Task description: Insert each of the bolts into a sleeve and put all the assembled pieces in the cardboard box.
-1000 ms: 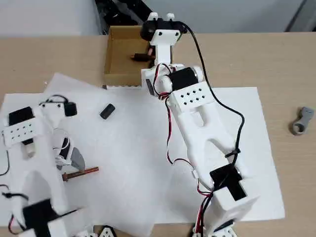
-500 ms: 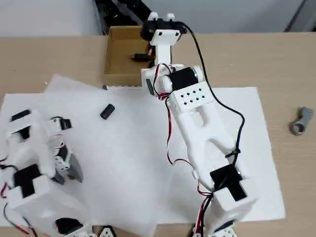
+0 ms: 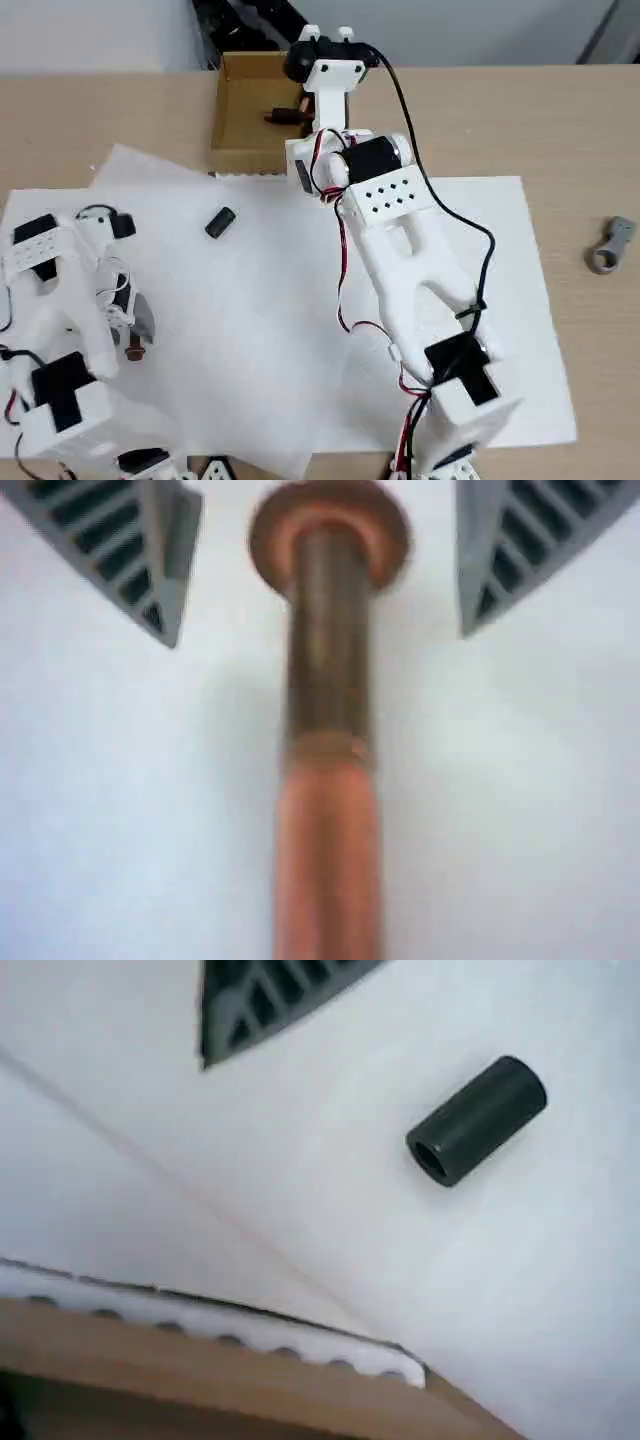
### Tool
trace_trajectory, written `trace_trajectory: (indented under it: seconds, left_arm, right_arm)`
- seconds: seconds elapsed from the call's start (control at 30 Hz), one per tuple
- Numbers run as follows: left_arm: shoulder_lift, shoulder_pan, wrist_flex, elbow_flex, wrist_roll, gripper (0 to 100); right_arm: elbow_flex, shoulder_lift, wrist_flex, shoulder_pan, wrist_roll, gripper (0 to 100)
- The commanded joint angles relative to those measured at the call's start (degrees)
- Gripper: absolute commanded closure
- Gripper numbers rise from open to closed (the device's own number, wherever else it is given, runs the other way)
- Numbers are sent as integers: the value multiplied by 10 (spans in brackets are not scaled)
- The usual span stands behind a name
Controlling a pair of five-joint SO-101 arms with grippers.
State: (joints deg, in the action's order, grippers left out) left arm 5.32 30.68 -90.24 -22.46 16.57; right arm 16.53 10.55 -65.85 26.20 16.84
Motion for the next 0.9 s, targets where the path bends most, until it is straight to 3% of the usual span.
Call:
trace_trajectory:
  seconds: [0.0,0.2,0.4,0.67,0.87]
  left_arm:
    - [-31,-13,16,11,36,833]
    - [-30,-41,40,-22,78,833]
    - [-30,-47,153,-93,110,833]
    - [-30,-46,167,-121,131,835]
    - [-34,-46,168,-119,149,982]
  right_arm:
    - [25,3,0,0,2,815]
    - [26,9,3,0,2,815]
    - [26,7,3,0,2,815]
    - [26,7,2,0,2,815]
    - [26,7,1,0,2,815]
